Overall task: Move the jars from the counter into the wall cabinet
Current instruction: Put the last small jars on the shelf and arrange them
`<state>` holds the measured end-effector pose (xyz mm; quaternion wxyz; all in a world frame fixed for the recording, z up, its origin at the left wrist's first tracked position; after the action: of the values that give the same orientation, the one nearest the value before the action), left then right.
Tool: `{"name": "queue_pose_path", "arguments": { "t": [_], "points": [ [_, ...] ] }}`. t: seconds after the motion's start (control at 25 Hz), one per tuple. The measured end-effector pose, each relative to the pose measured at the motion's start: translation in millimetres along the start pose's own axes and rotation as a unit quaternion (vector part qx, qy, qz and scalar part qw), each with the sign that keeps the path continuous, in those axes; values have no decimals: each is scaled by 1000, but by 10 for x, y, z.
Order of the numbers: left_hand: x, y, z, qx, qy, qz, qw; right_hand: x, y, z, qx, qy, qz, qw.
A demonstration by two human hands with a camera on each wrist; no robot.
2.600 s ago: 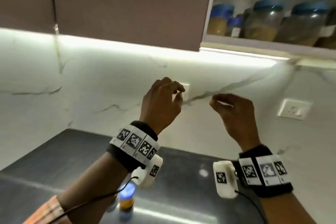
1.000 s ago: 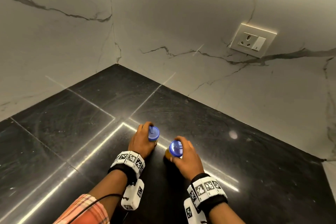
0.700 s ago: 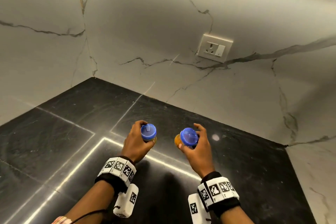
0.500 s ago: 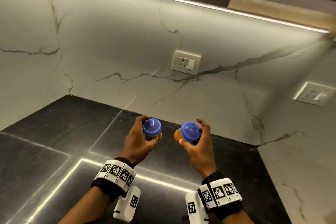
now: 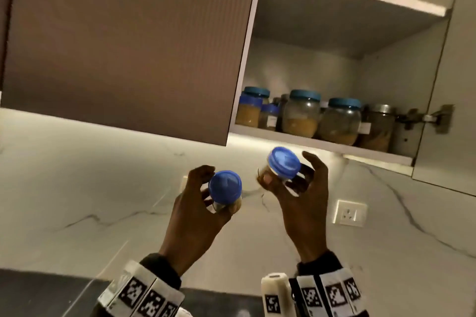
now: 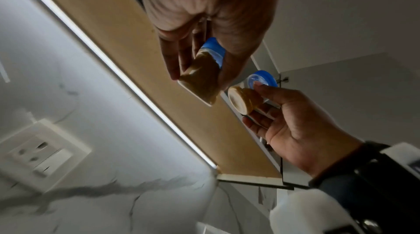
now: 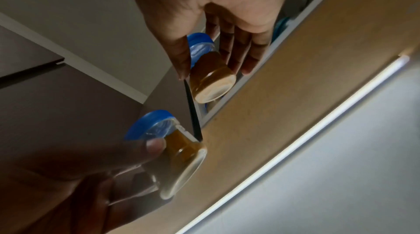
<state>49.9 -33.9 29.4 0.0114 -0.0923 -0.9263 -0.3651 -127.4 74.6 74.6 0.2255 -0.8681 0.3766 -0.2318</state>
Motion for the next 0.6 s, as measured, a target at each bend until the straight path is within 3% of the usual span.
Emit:
{"name": "queue_pose_path", "arguments": {
  "t": [0.2, 0.36, 0.6],
  "points": [
    [66, 490, -493, 36, 8, 14, 999, 206, -345, -772, -76, 21, 0, 997],
    [-11, 679, -591, 58, 21, 25, 998, 447, -230, -1205, -83, 6, 68, 994],
    [-196, 711, -509, 55, 28, 11, 998, 643, 133, -1278, -82, -8, 230, 970]
  ]
}}
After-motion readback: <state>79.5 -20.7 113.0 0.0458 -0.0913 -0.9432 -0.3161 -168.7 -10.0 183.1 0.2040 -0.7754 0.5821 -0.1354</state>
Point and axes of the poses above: each hand's wrist, its own z-axis away from the middle knuckle, its own x-axis out of the palm, y = z × x, the point moved 8 cm from there along -z, towards the middle knuckle, and after that the axes turned 8 degrees about y, right-handed, at the moved point
